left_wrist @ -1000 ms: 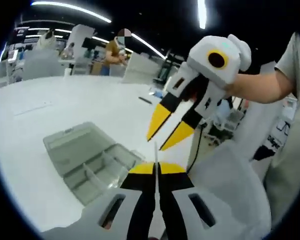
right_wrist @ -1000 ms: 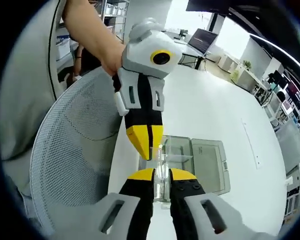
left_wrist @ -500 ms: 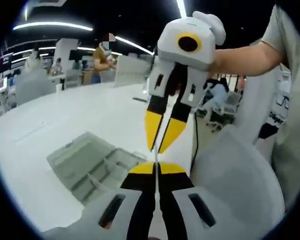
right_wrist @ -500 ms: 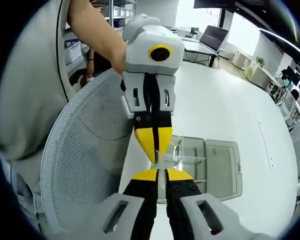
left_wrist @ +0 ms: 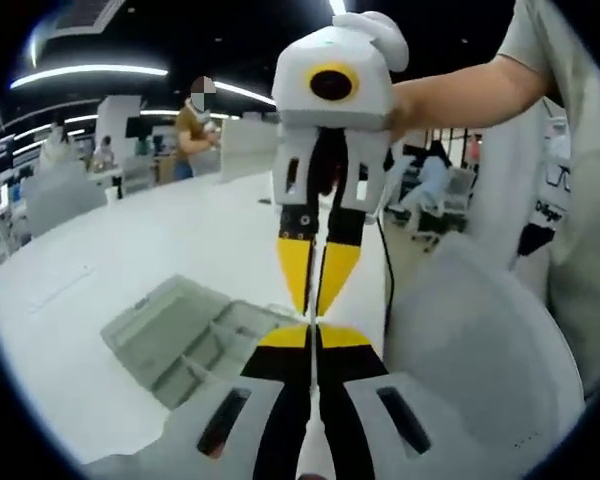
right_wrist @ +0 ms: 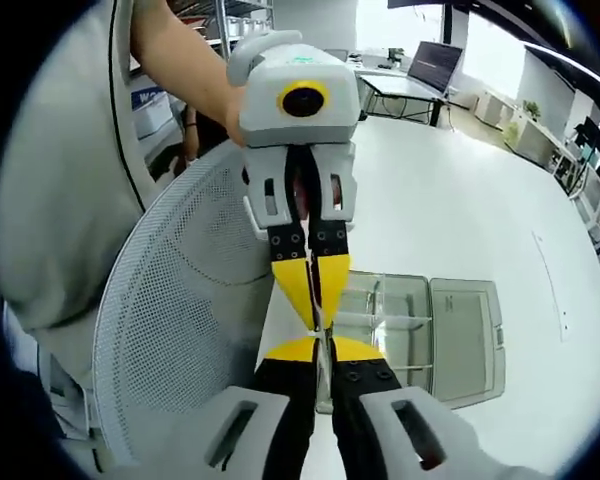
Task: Insert the divider into the dual guide fixture by aligning both edges with the guide slots and pushing it downward to the bottom, including one-sided entry, uneven engagement, binding, and posture correction.
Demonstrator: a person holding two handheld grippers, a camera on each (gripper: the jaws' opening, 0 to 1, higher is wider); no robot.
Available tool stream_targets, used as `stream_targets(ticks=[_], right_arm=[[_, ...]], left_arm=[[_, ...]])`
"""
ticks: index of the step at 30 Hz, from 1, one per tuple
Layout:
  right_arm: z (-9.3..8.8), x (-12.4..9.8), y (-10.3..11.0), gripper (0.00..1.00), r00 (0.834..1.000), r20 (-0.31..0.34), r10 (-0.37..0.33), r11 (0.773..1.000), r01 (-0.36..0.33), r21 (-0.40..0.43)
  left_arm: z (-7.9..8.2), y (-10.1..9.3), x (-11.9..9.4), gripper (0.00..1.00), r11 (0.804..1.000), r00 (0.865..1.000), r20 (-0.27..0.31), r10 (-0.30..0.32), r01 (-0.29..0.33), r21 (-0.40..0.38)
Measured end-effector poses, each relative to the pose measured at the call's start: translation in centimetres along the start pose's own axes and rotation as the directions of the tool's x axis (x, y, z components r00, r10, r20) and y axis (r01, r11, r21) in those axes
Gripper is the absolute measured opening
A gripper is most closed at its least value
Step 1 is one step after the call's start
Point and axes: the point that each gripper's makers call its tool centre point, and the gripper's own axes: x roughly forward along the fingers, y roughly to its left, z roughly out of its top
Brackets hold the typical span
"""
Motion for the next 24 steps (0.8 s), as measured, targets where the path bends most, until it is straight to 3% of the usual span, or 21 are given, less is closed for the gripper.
stream_targets(ticks=[14, 21, 24], right_arm=[[-0.02, 0.55, 0.74, 0.0, 0.996, 0.022, 0.082, 0.992, -0.083, 0.092], [-0.19, 0.6, 1.04, 0.0, 0.993, 0.023, 0.112, 0.984, -0.115, 0.135], [-0.04, 0.41, 0.94, 0.0, 0.992, 0.041, 0.118, 0.978, -0.123, 0.166]], left_arm=[[-0.42, -0.63, -0.24, 0.0, 1.0, 1.0, 0.01, -0.017, 0.017, 0.003], [-0.71, -0.67, 0.06, 0.01, 0.998, 0.999, -0.018, -0.031, 0.03, -0.046], [-0.91, -0.6, 0.02, 0.02, 0.999, 0.999, -0.024, -0.035, 0.034, -0.03]])
